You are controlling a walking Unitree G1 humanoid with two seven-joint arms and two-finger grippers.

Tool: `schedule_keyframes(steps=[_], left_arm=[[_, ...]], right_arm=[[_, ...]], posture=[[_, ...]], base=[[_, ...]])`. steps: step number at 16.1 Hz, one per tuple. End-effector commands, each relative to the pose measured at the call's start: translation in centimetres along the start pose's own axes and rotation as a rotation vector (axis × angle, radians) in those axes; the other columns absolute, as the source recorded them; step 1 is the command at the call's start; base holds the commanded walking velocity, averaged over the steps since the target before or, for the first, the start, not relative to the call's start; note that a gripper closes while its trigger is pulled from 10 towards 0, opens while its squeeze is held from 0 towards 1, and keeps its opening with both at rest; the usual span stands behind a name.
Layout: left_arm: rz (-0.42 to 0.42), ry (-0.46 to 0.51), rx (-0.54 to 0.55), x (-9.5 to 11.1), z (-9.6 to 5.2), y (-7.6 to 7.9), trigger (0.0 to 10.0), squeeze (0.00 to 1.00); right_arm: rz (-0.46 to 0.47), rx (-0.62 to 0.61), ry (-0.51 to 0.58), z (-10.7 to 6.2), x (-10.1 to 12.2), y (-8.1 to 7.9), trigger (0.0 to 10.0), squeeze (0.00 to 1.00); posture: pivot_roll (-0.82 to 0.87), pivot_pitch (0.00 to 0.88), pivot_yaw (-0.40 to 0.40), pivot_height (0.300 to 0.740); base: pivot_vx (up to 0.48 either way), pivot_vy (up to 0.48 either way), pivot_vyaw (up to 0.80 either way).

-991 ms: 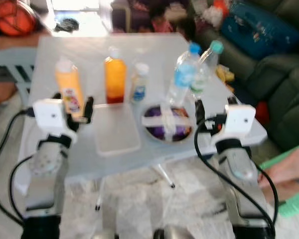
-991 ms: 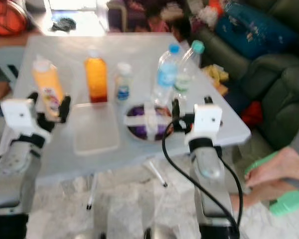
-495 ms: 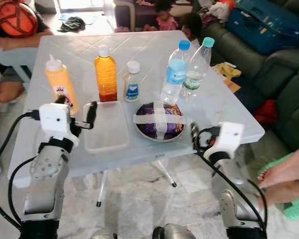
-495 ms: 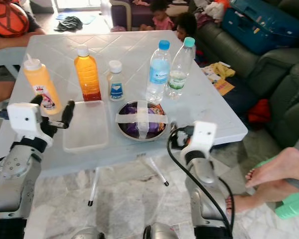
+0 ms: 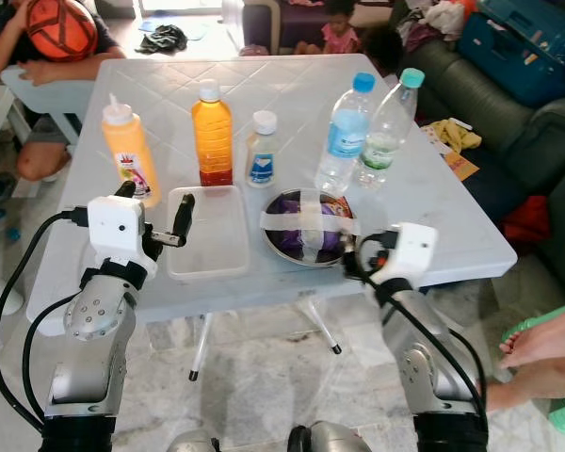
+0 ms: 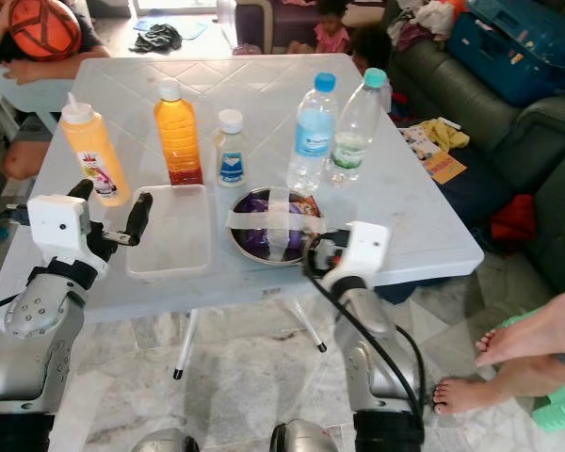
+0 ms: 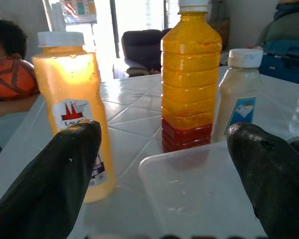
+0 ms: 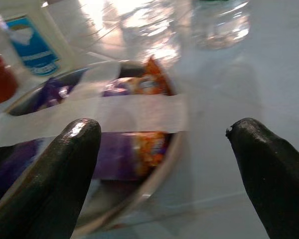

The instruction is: Restocking fridge

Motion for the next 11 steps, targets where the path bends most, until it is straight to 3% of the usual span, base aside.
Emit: schedule_keyframes(steps=[1,3,7,8,9,10,11], left_arm=[[0.017,0.027,-0.019,0.8,0.1,0.3,10.0,0.0],[0.019,0.026,-0.026,0.7,0.2,0.5,10.0,0.0],[0.019,0.026,-0.032,0.6,0.2,0.7,10.0,0.0],[0.017,0.024,-0.036,0.5,0.2,0.9,10.0,0.0],[0.017,0.023,-0.039,0.5,0.2,0.9,10.0,0.0],[0.016,0.023,-0.041,0.5,0.3,1.0,10.0,0.0],[0.016,0.023,-0.042,0.5,0.3,1.1,10.0,0.0]], right_arm=[[0.023,0.014,-0.009,0.2,0.1,-0.2,10.0,0.0],[0.086,0.06,-0.066,0.3,-0.4,-0.8,10.0,0.0],[0.107,0.067,-0.139,-0.4,-0.9,-0.6,10.0,0.0],[0.138,0.055,-0.143,-0.5,-0.7,-0.4,9.1,0.0],[0.144,0.051,-0.166,-0.6,-0.9,-0.2,3.7,0.0],[0.145,0.032,-0.209,-0.8,-1.4,0.1,0.0,0.0],[0.152,0.02,-0.235,-1.0,-1.7,0.3,0.0,0.0]], posture=[[0.01,0.068,-0.065,0.74],[0.01,0.065,-0.069,0.74],[0.0,0.066,-0.072,0.74],[0.0,0.066,-0.072,0.74],[-0.01,0.07,-0.07,0.74],[-0.01,0.07,-0.07,0.74],[-0.01,0.071,-0.069,0.74]], base=[[0.0,0.0,0.0],[0.0,0.0,0.0],[0.0,0.0,0.0],[0.0,0.0,0.0],[0.0,0.0,0.0],[0.0,0.0,0.0],[0.0,0.0,0.0]])
Point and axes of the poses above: a point about 5 cm out from each wrist's last joint towards the gripper, its own z axis pointing out of the wrist towards the gripper, its own x axis along the axis of the wrist's last joint, y = z × x, the point moved 3 cm from there along z, pointing out of the wrist towards the gripper, and after that the axes turned 11 degrees about -z, right-handed, at the moved point
